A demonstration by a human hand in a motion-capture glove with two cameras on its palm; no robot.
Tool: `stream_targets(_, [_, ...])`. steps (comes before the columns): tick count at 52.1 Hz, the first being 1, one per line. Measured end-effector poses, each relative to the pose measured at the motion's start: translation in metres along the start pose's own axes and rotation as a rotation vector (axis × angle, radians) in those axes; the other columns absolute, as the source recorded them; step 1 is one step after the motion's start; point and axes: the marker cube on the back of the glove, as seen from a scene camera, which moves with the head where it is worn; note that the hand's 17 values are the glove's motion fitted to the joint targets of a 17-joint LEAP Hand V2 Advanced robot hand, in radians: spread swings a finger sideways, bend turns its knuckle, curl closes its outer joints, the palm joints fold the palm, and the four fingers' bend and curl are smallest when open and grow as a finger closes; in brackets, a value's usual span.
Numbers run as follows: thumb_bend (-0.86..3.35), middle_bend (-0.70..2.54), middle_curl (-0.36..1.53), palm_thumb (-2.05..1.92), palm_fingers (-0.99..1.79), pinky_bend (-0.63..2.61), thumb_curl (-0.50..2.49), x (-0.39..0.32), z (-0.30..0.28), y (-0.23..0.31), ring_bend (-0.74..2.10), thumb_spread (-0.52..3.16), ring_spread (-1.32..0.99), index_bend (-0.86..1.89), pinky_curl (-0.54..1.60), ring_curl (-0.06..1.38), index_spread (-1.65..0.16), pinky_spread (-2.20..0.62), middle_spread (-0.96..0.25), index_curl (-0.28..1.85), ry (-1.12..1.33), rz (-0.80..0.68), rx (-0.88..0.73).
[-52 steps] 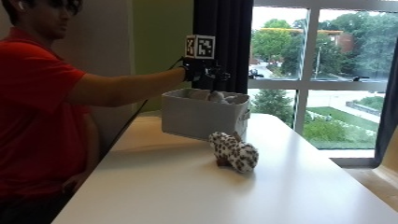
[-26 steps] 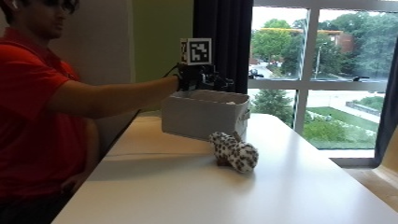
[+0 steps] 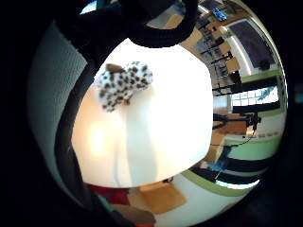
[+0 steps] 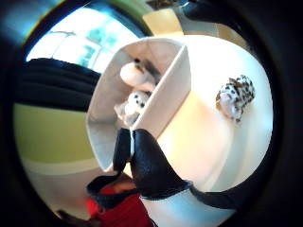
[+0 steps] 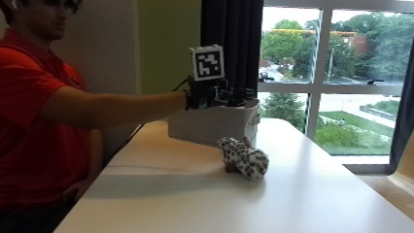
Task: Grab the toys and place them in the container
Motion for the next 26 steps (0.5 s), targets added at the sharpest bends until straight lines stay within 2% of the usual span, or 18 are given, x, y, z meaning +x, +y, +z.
stream_targets(3, [-0.08, 0.17, 0.39, -0.11, -0.06, 0.67, 0.22, 0.008, 0.005, 0.000, 0.17, 1.01, -0.03, 0.19, 0.29, 0.22, -0.37, 0.08, -0.09, 0.44, -0.014, -0.034, 0.022])
stream_targets(8, [-0.08, 0.16, 0.37, -0.10, -0.04, 0.66, 0.21, 0.025, 0.016, -0.006, 0.17, 1.01, -0.03, 0.22, 0.30, 0.22, -0.38, 0.09, -0.09, 0.44, -0.010, 0.029, 0.019])
stream_targets(17, [-0.06, 0.18, 0.36, -0.07, 0.02, 0.63, 0.22, 0.048, 0.038, -0.012, 0.20, 1.04, -0.06, 0.25, 0.30, 0.23, -0.39, 0.08, -0.10, 0.45, 0.082, 0.024, -0.026])
stream_targets(22, [-0.05, 0.18, 0.35, -0.06, 0.04, 0.63, 0.22, 0.057, 0.056, -0.021, 0.20, 1.06, -0.07, 0.26, 0.30, 0.23, -0.40, 0.08, -0.11, 0.45, 0.113, 0.146, -0.069])
stream_targets(26, [-0.06, 0.17, 0.35, -0.06, 0.03, 0.64, 0.22, 0.052, 0.069, -0.025, 0.19, 1.07, -0.08, 0.27, 0.31, 0.24, -0.40, 0.08, -0.11, 0.45, 0.039, 0.147, -0.092])
